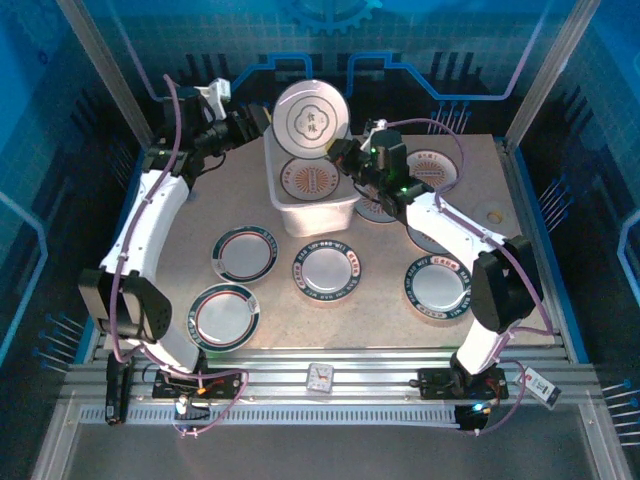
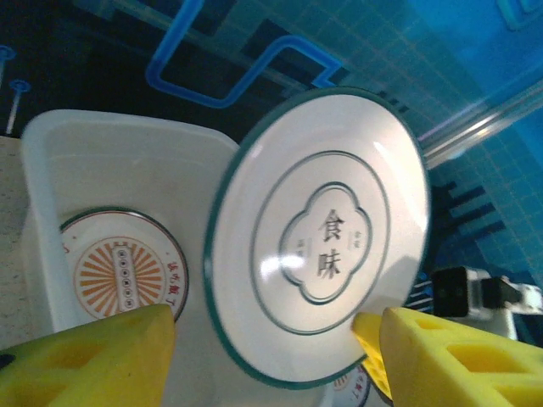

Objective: Place the plates into the plastic bin on the countertop

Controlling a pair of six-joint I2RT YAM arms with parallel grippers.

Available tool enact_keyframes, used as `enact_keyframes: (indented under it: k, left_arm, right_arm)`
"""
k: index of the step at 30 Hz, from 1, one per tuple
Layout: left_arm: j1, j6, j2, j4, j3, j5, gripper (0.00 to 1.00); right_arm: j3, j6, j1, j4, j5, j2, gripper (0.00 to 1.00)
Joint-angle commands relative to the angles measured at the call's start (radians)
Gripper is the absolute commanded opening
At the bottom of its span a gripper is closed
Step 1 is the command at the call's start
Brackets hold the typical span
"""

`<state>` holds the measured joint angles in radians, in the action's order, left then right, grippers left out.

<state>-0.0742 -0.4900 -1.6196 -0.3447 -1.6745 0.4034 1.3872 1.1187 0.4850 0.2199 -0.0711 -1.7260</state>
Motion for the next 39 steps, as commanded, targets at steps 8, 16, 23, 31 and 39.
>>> enact_keyframes:
  k: [8,16,23,31,39]
  left_arm:
    - [0.007,0.076,-0.196,-0.226,-0.044,-0.073,0.63]
    - [0.004,0.067,-0.311,-0.239,-0.057,-0.021,0.6]
    - [-0.006,0.052,-0.335,-0.245,-0.01,-0.011,0.54]
    - [-0.038,-0.006,-0.296,-0.196,0.095,0.005,0.4]
    - [-0.052,-0.049,-0.247,-0.188,0.161,0.006,0.28]
  right_arm:
    - [0.113,0.06,-0.025,-0.029,0.138,-0.059,0.0]
    - [0.227,0.174,0.012,-0.177,0.204,-0.155,0.0]
    - [0.297,0.259,0.063,-0.281,0.244,-0.202,0.0]
    - [0.37,0.336,0.107,-0.429,0.309,-0.238,0.0]
    - [0.389,0.414,0.135,-0.514,0.374,-0.249,0.0]
